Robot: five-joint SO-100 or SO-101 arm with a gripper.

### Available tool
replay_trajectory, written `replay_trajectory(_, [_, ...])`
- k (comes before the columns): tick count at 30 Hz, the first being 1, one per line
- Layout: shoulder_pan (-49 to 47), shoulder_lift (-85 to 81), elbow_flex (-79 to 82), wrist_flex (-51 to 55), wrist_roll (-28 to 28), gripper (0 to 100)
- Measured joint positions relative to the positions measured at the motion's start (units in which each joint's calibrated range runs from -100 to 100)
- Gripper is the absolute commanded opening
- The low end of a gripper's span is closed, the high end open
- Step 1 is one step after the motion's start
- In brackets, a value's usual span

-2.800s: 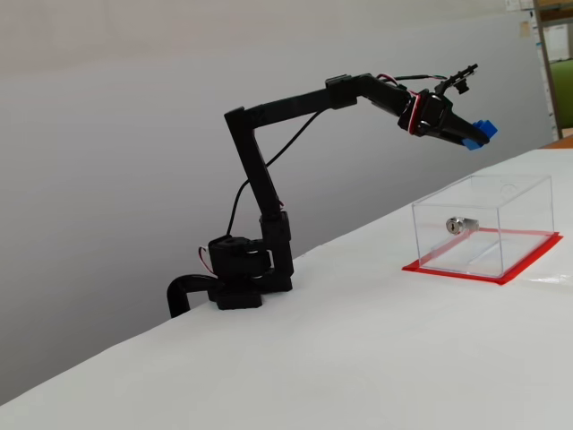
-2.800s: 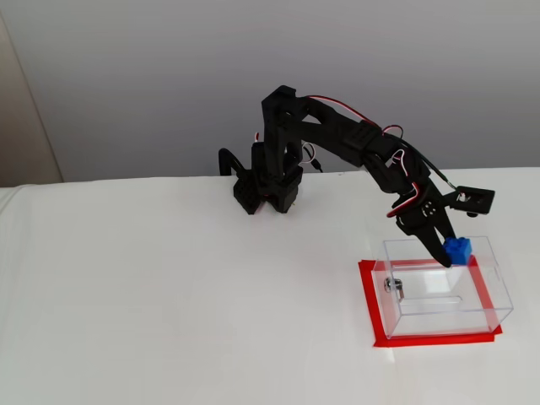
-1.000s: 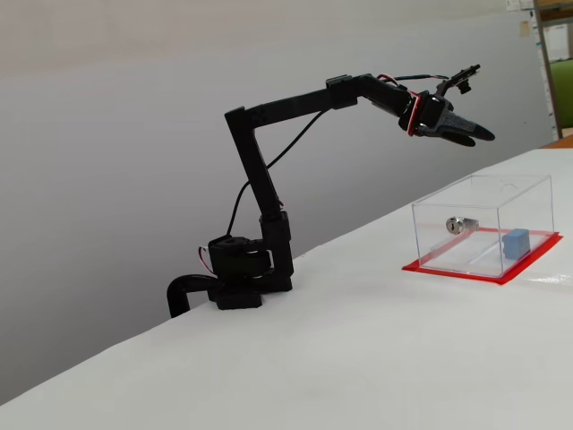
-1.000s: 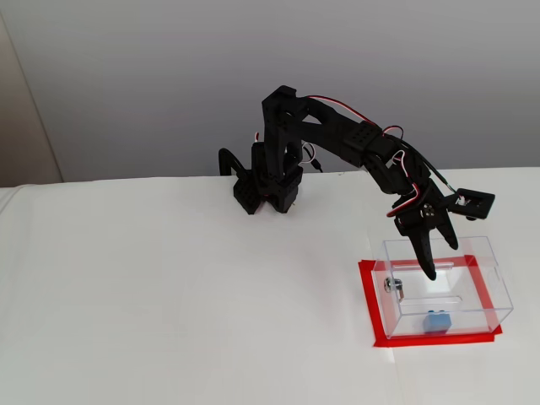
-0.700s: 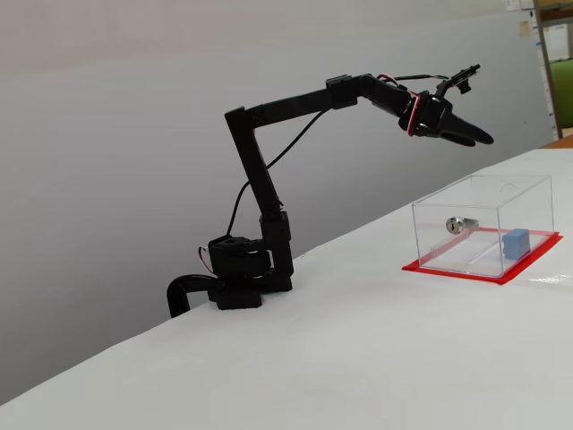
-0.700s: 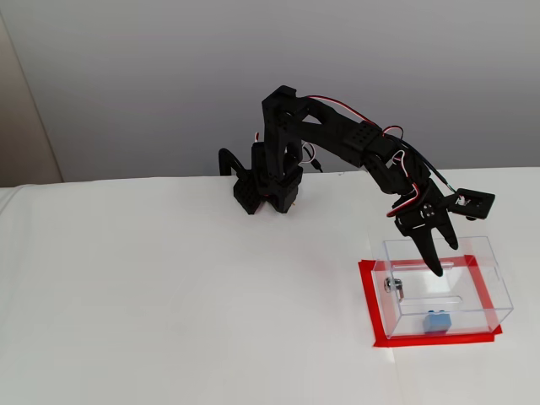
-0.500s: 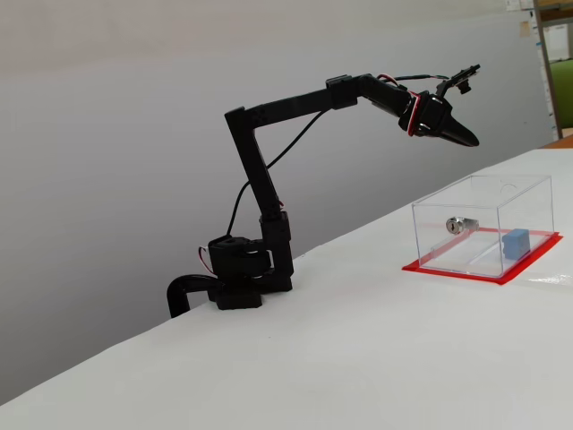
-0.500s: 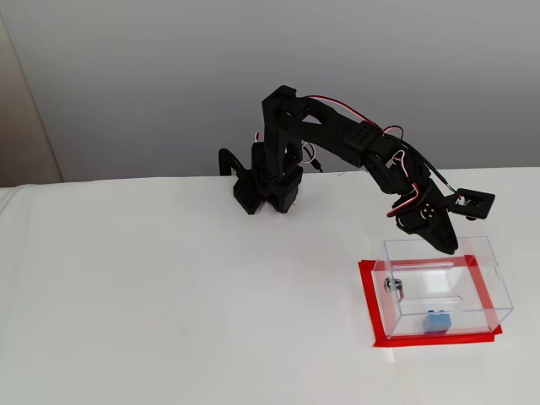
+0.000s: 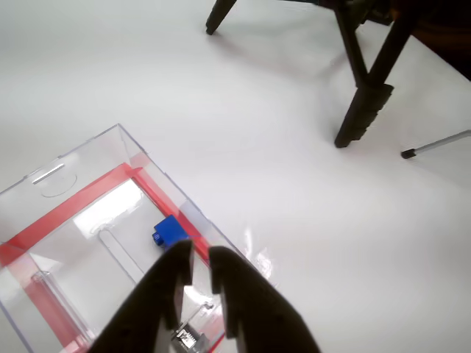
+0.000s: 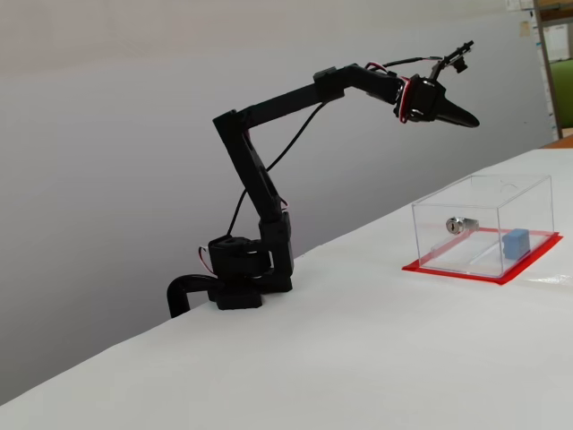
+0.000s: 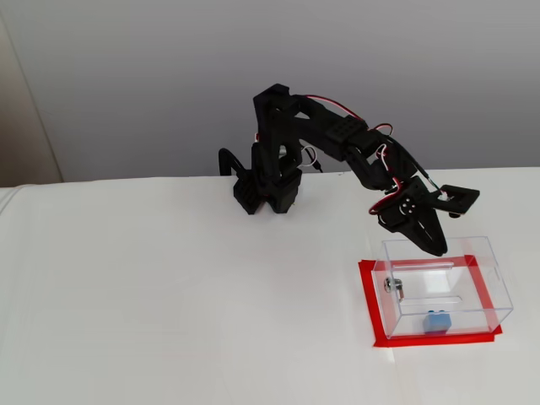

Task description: Pick the blue lego brick and place it into the transparent box

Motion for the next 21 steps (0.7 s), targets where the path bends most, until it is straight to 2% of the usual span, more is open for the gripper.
replay_trajectory(21, [32.8,-30.5,20.5,0.0,-0.2,2])
